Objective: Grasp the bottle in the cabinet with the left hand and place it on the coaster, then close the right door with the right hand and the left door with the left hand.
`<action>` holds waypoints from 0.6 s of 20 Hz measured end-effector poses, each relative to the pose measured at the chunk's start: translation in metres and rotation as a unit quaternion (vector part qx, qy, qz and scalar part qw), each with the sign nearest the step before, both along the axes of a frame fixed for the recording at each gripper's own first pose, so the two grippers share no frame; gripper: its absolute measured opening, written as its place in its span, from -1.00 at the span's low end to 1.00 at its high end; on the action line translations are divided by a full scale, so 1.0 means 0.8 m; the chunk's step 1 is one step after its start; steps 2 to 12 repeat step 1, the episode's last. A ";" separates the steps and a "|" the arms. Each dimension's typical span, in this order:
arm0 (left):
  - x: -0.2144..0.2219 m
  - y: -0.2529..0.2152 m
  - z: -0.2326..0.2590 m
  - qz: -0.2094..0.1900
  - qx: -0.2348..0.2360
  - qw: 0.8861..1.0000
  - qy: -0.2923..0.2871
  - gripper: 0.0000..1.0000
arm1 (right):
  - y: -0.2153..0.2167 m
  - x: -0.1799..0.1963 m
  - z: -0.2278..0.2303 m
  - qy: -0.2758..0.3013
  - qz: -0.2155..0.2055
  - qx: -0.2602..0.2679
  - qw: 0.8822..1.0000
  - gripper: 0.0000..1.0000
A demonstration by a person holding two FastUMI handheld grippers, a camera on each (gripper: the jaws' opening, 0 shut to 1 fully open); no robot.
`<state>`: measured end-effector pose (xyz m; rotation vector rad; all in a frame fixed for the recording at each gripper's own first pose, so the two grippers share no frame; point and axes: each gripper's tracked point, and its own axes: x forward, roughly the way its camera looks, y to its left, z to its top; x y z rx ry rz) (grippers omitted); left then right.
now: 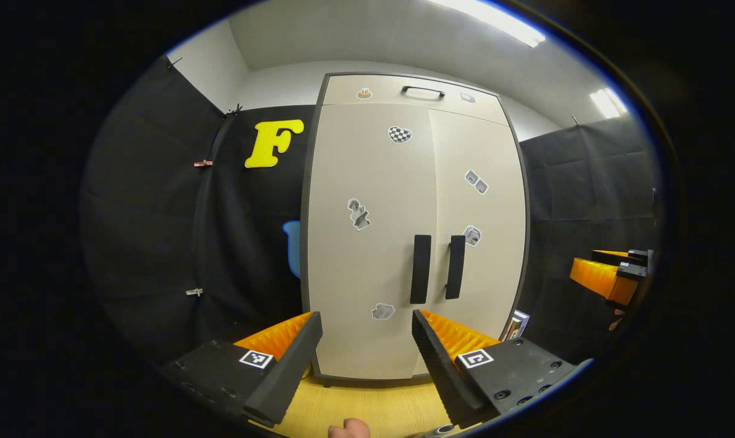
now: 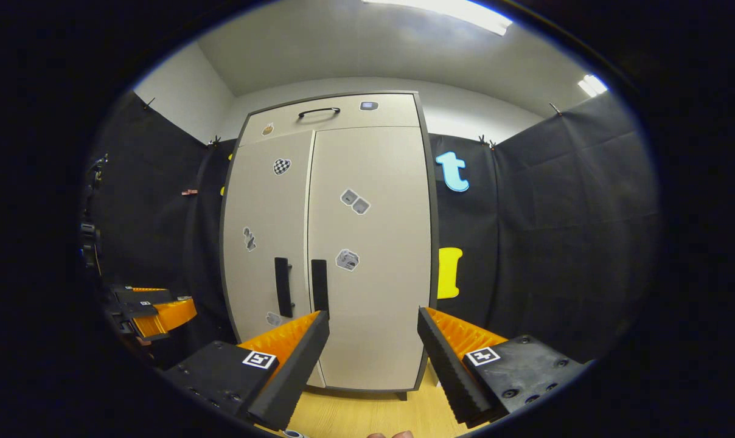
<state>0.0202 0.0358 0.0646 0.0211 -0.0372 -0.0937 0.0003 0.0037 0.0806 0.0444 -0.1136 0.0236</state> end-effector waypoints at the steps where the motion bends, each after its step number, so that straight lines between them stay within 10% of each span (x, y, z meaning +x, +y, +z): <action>1: 0.000 0.001 -0.002 0.000 0.000 1.000 0.001 0.89 | 0.000 0.000 0.000 0.001 0.000 0.000 1.000 0.94; 12: 0.000 0.001 -0.002 0.000 0.000 1.000 0.001 0.89 | 0.000 0.000 0.000 0.001 0.000 0.000 1.000 0.94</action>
